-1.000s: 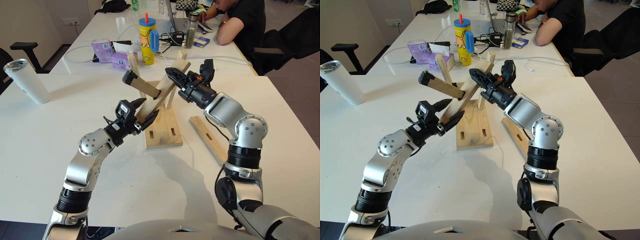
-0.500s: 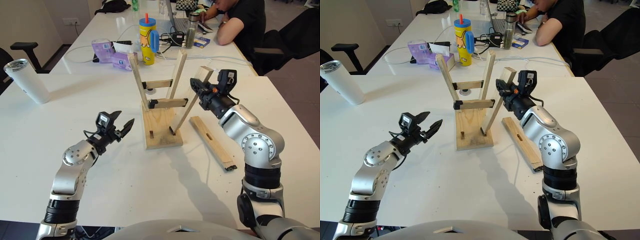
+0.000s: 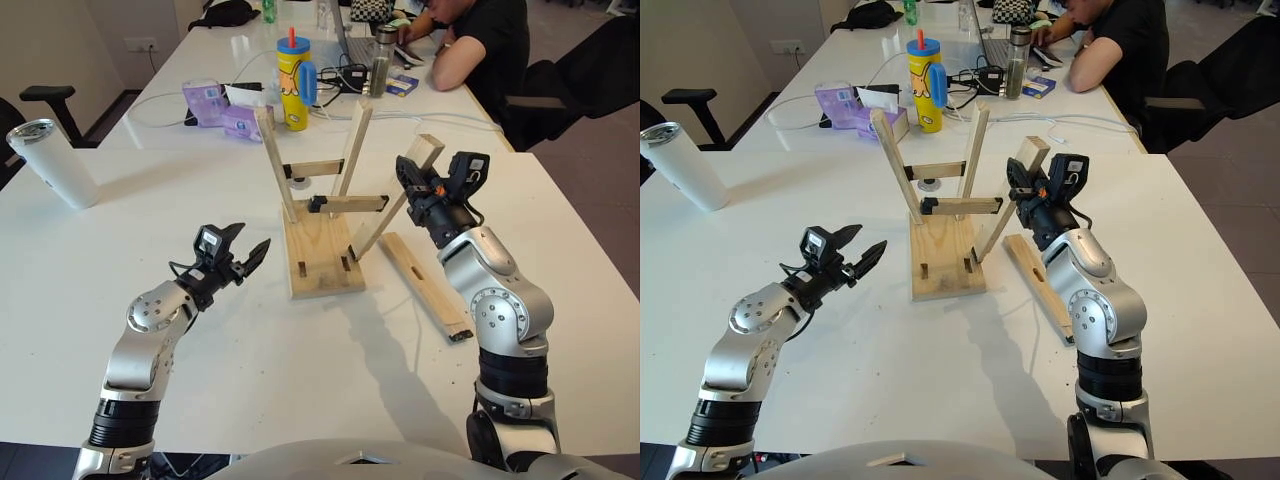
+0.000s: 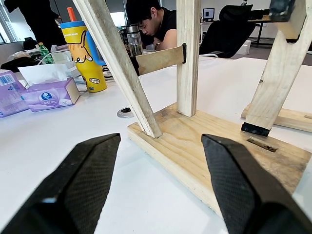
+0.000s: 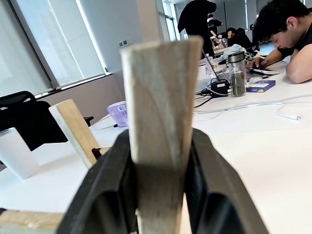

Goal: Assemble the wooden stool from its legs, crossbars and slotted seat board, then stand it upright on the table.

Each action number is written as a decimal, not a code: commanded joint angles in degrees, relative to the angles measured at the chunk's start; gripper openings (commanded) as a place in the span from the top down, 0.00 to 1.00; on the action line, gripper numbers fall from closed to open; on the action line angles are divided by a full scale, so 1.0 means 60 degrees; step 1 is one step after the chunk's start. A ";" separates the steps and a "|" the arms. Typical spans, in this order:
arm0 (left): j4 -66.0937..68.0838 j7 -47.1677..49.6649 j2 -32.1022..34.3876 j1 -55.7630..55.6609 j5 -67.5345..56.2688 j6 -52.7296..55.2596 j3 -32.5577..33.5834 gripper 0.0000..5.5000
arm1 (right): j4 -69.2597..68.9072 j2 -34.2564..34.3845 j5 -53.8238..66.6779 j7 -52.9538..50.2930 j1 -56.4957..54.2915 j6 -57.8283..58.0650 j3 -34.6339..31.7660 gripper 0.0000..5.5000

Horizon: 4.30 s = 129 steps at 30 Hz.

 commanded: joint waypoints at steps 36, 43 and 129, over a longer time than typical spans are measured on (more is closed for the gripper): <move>-0.0168 0.0292 0.0001 0.0216 0.0205 -0.0026 0.0081 0.44 | 0.2983 -0.1224 0.3280 0.0067 0.0352 0.2712 -0.3397 0.81; -0.0224 0.0388 -0.0068 0.0281 0.0205 -0.0056 0.0079 0.44 | 0.4508 -0.2107 0.3476 0.1317 0.0055 0.2771 -0.3634 0.81; -0.0087 0.0323 -0.0135 0.0019 0.0249 -0.0172 0.0055 0.44 | 0.1946 -0.1733 -0.0534 0.2887 -0.2204 -0.0444 -0.0858 0.60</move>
